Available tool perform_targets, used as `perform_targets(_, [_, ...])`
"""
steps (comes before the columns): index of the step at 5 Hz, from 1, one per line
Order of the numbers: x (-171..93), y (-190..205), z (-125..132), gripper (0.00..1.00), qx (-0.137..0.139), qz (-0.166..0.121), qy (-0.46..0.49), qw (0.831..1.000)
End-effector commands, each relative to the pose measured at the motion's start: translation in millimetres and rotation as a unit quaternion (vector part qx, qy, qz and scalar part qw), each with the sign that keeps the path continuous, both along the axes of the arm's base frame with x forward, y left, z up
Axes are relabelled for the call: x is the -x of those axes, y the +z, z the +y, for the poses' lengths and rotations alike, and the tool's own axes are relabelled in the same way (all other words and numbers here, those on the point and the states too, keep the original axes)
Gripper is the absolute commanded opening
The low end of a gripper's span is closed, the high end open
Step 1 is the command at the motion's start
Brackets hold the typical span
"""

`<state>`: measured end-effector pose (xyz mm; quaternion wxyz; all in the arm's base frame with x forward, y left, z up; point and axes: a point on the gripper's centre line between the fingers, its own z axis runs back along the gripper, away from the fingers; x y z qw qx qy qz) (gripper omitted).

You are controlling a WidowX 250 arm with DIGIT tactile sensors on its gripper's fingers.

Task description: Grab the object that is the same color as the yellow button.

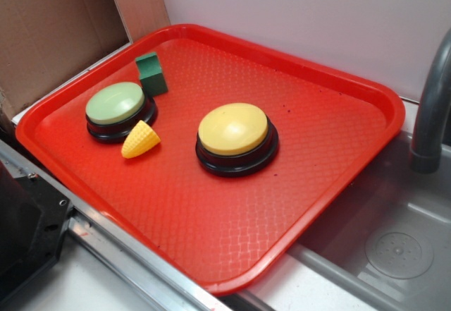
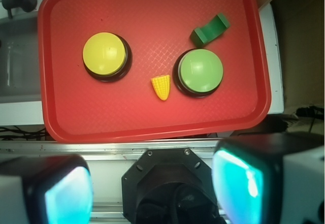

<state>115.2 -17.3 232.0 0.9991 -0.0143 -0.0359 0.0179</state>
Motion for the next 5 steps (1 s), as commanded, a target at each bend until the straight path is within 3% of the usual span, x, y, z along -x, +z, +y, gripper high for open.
perform_targets(1, [-17, -23, 3, 1.0, 0.023, -0.017, 0.101, 0.994])
perform_targets(2, [-31, -53, 12, 1.0, 0.046, -0.031, 0.224, 0.973])
perform_targets(3, [-46, -82, 20, 1.0, 0.053, -0.045, 0.344, 0.937])
perform_targets(5, [-63, -136, 33, 1.0, 0.063, -0.073, 0.521, 0.848])
